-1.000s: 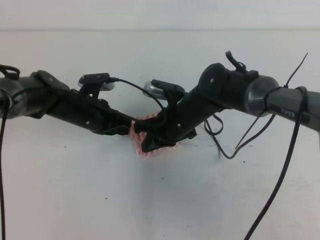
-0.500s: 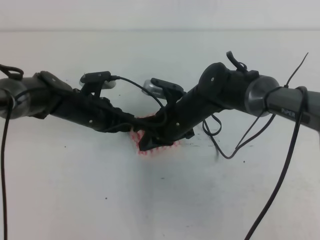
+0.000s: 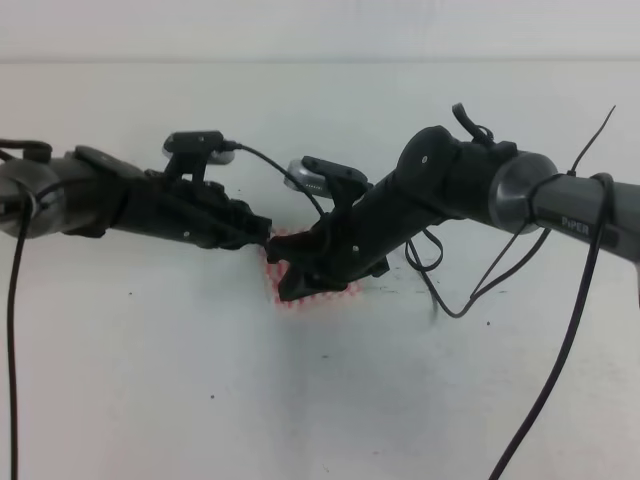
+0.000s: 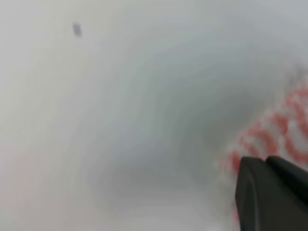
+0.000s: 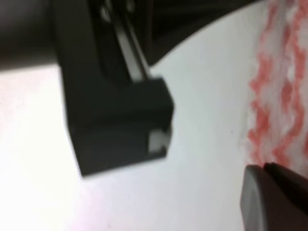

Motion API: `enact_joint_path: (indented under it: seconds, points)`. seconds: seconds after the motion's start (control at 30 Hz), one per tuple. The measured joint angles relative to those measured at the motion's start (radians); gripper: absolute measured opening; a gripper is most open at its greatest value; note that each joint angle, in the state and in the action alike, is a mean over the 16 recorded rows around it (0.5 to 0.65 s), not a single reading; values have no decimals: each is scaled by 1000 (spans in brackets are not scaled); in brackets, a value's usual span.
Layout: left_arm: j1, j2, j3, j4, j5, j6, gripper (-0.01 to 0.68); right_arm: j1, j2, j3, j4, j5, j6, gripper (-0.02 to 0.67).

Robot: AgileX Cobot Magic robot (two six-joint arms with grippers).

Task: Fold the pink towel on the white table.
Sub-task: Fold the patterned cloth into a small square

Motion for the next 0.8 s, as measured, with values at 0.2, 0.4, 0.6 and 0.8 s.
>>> enact_joint_path:
  seconds: [0.2, 0.4, 0.6, 0.8]
  points:
    - [15, -11, -38, -11, 13, 19, -5, -24, -23, 0, -34, 4, 9, -18]
    - [16, -21, -68, 18, 79, -14, -5, -88, -52, 0, -71, 28, 23, -18]
    - [-19, -15, -74, 85, 140, -73, -5, -155, -76, 0, -94, 56, 34, -18]
    - [-62, -1, -74, 203, 168, -158, -5, -187, -86, 0, -86, 68, 30, -18]
